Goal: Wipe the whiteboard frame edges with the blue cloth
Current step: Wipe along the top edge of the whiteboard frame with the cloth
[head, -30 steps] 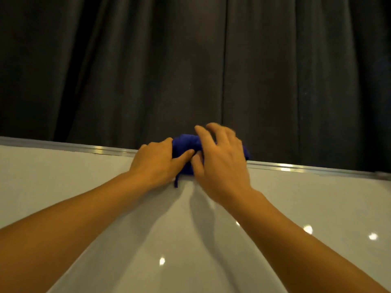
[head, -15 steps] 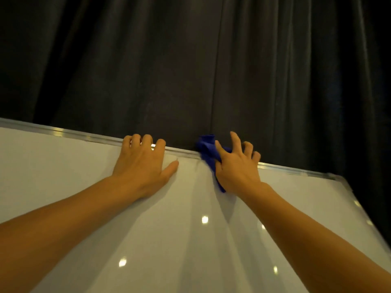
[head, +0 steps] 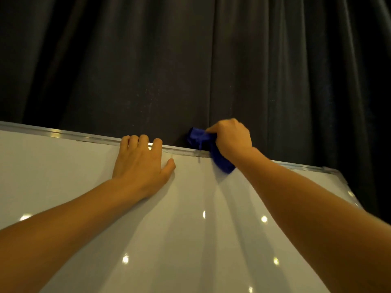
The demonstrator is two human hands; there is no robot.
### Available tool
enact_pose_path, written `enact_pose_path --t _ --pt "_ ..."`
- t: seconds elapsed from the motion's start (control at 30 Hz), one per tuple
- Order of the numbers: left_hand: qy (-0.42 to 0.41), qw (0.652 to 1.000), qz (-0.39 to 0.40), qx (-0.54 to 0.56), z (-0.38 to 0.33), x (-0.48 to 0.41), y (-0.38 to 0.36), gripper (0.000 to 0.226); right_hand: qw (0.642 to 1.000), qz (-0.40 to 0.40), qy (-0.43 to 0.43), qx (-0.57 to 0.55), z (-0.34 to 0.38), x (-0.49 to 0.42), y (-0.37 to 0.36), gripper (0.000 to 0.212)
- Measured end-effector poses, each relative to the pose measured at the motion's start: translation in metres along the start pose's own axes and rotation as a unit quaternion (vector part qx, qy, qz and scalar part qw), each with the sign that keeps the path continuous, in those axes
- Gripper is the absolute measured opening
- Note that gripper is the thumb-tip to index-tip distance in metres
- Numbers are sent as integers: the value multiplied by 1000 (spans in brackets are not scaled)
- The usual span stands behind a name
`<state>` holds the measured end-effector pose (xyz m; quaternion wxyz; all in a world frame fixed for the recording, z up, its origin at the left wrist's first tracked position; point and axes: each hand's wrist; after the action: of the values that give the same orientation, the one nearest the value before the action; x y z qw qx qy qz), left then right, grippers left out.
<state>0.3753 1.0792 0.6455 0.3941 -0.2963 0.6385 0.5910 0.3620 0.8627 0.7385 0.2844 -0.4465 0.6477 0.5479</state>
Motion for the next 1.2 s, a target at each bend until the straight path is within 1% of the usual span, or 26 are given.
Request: enact_pose_path --t 0.07,0.1,0.13,0.17,0.2,0.23,0.27,0.3,0.33,0.37,0.4,0.47,0.53,0.6,0.63,0.67,0.73,0.77,0.8,0.87,0.93,0.97,1.0,1.07,1.13,1.2 --pt "-2 1000 -6 5 0 2 1 63 998 -65 -14 -12 -4 -15 9 26" --pt "-2 1000 -6 11 0 3 2 63 997 -71 -8 -11 -6 -20 10 26" --pt "-2 1000 -3 14 0 4 2 62 999 -30 8 -12 -7 -24 9 27" --pt "-2 1000 -1 15 0 5 2 61 998 53 23 -21 -5 -26 6 30" --pt "-2 1000 0 16 1 5 1 60 986 158 29 -36 -2 -26 1 33" --pt "0 1000 1 20 1 5 1 59 966 250 19 -63 -1 -24 0 35" --pt "2 1000 0 23 1 5 2 59 947 302 -3 -105 0 -23 2 35" --pt "2 1000 -3 23 1 6 1 59 936 319 -23 -150 1 -21 6 35" --pt "2 1000 -8 22 0 6 1 60 934 307 -30 -179 2 -19 9 35" --pt "1 1000 -12 22 0 5 1 60 942 281 -21 -181 6 -15 11 35" --pt "2 1000 -14 21 0 5 1 61 959 235 3 -156 10 -9 9 36" --pt "8 1000 -13 17 0 4 -1 60 986 109 66 -103 22 17 -4 37" --pt "7 1000 -17 21 -1 4 -2 60 989 4 106 -106 24 51 -22 38" --pt "0 1000 -18 22 -2 4 -5 60 979 -69 90 -167 16 73 -32 43" --pt "1 1000 -20 22 -2 4 -6 60 976 -83 73 -188 11 77 -34 45" --pt "3 1000 -20 23 -2 3 -7 60 976 -67 62 -196 8 79 -36 48" --pt "5 1000 -10 23 -3 2 -8 61 980 18 67 -188 8 82 -44 51" --pt "6 1000 -6 22 -3 1 -10 61 979 48 73 -186 9 84 -47 50" --pt "8 1000 -6 22 -2 1 -11 61 977 53 78 -193 10 84 -48 49" --pt "9 1000 -13 24 -2 1 -10 61 972 3 71 -226 15 78 -45 50" --pt "7 1000 -21 21 -4 2 -9 60 973 -58 28 -222 25 61 -42 47" --pt "7 999 -25 20 -5 2 -8 60 978 -71 5 -196 32 52 -43 46" --pt "8 999 -29 18 -6 2 -6 61 984 -61 -16 -165 41 46 -46 50" --pt "6 999 -31 14 -6 3 -5 62 992 3 -40 -122 60 41 -61 67" --pt "3 1000 -27 13 -3 4 -5 62 994 26 -22 -109 71 44 -76 77" --pt "5 1000 -24 13 2 3 -5 61 996 40 24 -77 61 51 -85 81"
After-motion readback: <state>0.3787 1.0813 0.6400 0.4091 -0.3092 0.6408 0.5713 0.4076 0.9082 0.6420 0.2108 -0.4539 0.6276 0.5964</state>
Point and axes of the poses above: each hand's wrist, its own x-axis away from the middle knuckle, its own y-axis out of the back of the hand, z = x × y, and after that the axes turned 9 degrees about z, right-handed
